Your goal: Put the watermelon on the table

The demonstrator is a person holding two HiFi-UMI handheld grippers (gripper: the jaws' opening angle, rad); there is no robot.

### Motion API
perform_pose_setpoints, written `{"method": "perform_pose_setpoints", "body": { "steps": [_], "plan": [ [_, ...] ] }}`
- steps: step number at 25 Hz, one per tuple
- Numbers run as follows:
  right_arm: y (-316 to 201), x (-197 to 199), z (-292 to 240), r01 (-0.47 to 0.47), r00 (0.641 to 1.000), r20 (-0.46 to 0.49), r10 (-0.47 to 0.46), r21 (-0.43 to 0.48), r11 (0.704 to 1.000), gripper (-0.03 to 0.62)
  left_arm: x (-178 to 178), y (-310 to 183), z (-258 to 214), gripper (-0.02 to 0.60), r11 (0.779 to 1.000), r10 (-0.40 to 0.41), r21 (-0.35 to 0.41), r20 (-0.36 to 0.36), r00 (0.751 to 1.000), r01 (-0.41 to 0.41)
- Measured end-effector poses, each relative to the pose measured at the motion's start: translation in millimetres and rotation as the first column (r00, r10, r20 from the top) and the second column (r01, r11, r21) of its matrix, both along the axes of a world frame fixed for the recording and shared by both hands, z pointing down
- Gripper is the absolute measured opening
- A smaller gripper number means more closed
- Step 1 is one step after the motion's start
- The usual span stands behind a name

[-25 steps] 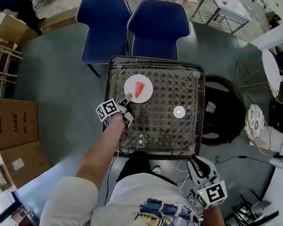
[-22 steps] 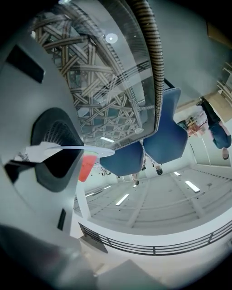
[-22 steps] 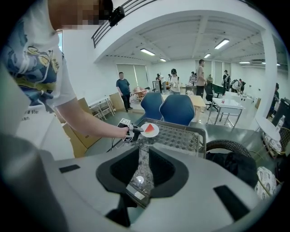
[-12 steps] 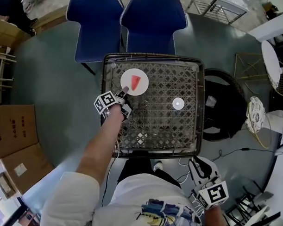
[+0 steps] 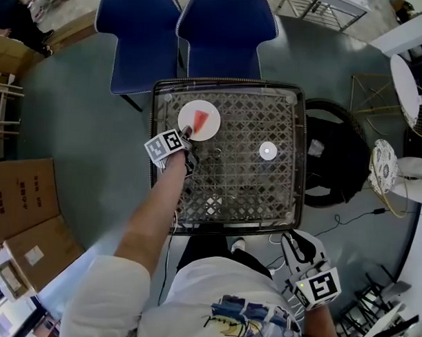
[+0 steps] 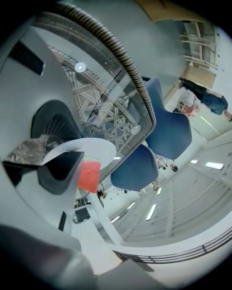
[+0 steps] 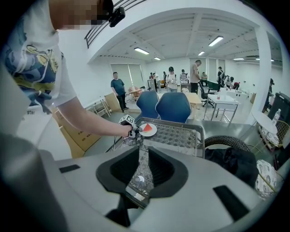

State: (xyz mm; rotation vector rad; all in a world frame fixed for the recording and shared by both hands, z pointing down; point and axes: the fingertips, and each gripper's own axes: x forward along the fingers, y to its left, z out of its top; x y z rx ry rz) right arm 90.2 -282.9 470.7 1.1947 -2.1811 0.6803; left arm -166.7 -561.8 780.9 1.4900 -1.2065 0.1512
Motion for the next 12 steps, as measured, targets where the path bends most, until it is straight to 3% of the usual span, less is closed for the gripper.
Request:
{"method": "perform_pose_setpoints", "body": {
  "steps": [4, 7, 12],
  "plan": [
    [4, 1, -1, -0.003, 1.0, -0.005, 0.003, -0.001, 1.0, 0.061, -4, -1, -1, 0.096, 0.998, 0.064, 0.006, 0.198, 0.978, -0.066],
    [7, 3, -3, -0.009, 1.0, -0.004, 0.009, 0.007, 1.0, 0.061, -9, 2, 1, 0.107, 0.992, 0.123, -0.022, 0.342, 0.931, -0.123],
    [17, 12, -3, -0.013, 1.0, -0.005, 0.013, 0.023, 1.0, 0.061, -13, 4, -5, 0.11, 0.991, 0.127, -0.011, 0.401, 0.907, -0.134]
  ]
}}
